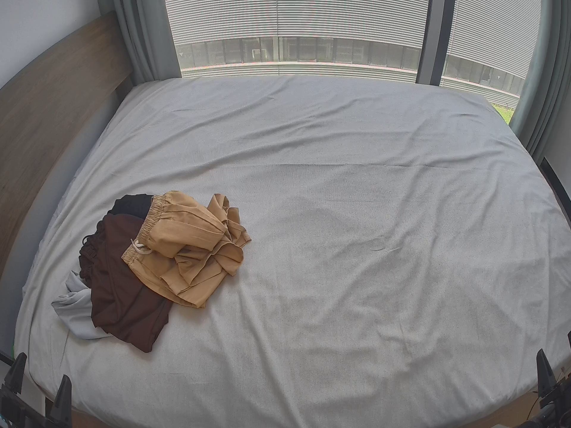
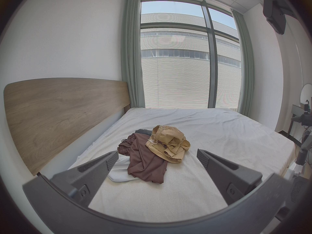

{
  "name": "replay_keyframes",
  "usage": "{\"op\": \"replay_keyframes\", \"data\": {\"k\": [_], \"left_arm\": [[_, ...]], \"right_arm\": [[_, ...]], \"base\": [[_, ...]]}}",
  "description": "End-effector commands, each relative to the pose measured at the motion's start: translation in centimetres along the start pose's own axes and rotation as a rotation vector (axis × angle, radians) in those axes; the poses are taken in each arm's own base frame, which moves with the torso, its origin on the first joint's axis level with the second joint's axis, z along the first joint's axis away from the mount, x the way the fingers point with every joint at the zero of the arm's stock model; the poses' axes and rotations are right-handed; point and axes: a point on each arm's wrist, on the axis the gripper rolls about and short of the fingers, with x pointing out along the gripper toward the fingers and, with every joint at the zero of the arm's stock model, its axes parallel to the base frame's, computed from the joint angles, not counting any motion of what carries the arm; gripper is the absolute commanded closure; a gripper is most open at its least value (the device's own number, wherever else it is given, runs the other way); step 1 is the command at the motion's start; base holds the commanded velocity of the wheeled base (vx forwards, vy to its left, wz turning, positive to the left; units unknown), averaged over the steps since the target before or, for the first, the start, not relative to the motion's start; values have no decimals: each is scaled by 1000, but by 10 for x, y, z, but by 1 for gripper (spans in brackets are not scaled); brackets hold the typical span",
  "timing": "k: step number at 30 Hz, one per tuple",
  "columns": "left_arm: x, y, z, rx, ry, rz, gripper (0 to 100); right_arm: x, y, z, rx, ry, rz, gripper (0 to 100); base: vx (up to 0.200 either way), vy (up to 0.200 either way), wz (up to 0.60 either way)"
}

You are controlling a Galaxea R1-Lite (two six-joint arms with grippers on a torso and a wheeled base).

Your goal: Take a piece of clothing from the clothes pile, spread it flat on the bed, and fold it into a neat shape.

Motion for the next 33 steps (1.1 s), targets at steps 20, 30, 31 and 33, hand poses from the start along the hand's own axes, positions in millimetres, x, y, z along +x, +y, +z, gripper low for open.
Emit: {"op": "replay_keyframes", "data": {"k": [20,30,31,33], "left_arm": [[0,0,-5,-9,0,-9,0],[-4,0,19,-20,-100,5,0],[-8,0,35,-23,-149,6,0],[-6,0,55,-26,-144,-5,0]], "right_arm": [[0,0,-5,-7,-1,6,0],[0,0,-5,-5,-3,5,0],[0,0,-5,-5,-3,5,0],[0,0,-5,-5,-3,5,0]], "base": [[0,0,0],[0,0,0],[0,0,0],[0,0,0]]}}
